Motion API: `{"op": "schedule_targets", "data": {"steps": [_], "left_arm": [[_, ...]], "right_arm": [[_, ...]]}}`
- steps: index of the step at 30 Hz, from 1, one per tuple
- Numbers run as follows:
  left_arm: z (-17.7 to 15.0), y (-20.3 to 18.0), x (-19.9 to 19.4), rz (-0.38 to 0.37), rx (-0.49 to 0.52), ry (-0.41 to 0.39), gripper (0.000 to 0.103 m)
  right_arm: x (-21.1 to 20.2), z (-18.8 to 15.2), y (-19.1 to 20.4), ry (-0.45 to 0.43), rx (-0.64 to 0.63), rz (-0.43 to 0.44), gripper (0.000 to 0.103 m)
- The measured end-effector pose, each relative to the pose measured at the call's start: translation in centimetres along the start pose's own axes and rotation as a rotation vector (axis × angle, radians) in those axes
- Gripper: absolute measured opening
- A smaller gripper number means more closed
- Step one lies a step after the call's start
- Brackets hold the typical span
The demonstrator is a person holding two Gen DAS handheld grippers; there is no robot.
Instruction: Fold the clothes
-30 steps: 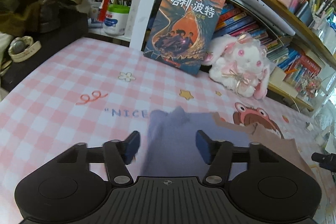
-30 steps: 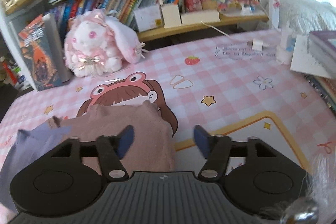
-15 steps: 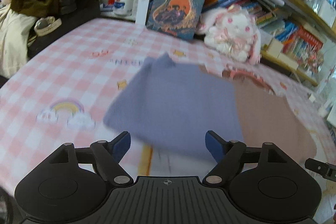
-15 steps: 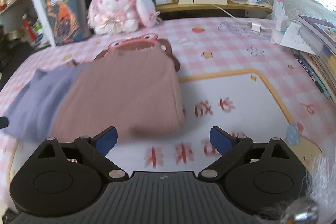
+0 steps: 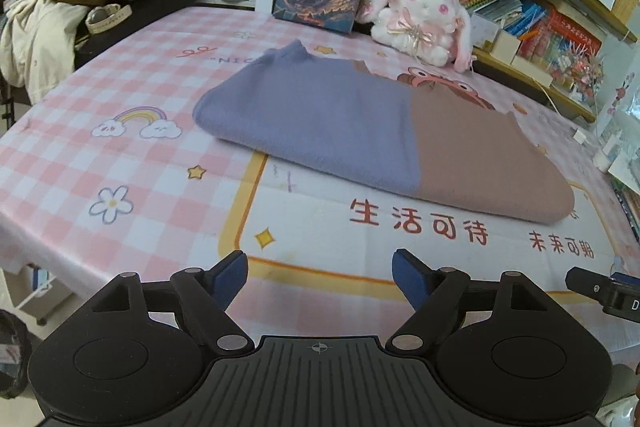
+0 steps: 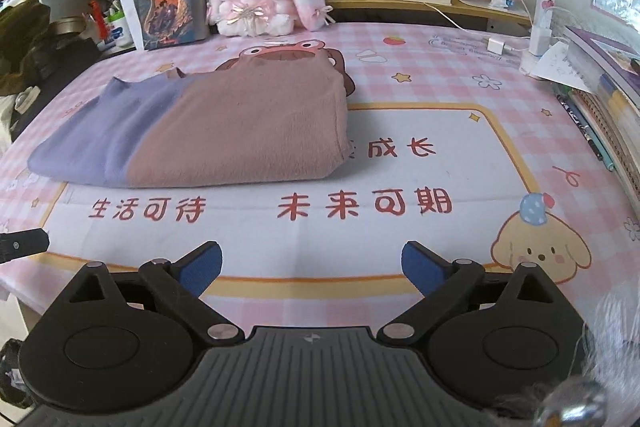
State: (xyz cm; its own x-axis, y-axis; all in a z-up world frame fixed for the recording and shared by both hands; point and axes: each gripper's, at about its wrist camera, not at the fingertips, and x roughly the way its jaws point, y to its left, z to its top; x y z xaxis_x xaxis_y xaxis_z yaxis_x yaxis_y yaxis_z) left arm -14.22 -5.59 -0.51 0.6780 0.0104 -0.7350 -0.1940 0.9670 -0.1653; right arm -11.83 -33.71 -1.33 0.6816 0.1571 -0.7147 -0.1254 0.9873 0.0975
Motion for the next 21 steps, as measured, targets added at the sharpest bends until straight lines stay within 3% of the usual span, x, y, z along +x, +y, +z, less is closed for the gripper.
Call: {"op": "schedule_targets", "data": {"steps": [3,14,21], "left_arm": [[-0.2,0.0,-0.4,0.007,-0.006,-0.005,0.09],[0.6,-0.1,0.5,-0.021,0.043,0.02,0.09],[2.9,1.0,2.5,-0.087,-0.001,0.114,0.091]], "right_arm": [[-0.4,-0.3,-0.2,-0.001,0.003,0.0,0.098],[-0.6,-0.4,0.0,-0.002,0.039,-0.028,0.099],[0.2,0.6,1.1,-0.004,0.069,-0.062,0.1]]}}
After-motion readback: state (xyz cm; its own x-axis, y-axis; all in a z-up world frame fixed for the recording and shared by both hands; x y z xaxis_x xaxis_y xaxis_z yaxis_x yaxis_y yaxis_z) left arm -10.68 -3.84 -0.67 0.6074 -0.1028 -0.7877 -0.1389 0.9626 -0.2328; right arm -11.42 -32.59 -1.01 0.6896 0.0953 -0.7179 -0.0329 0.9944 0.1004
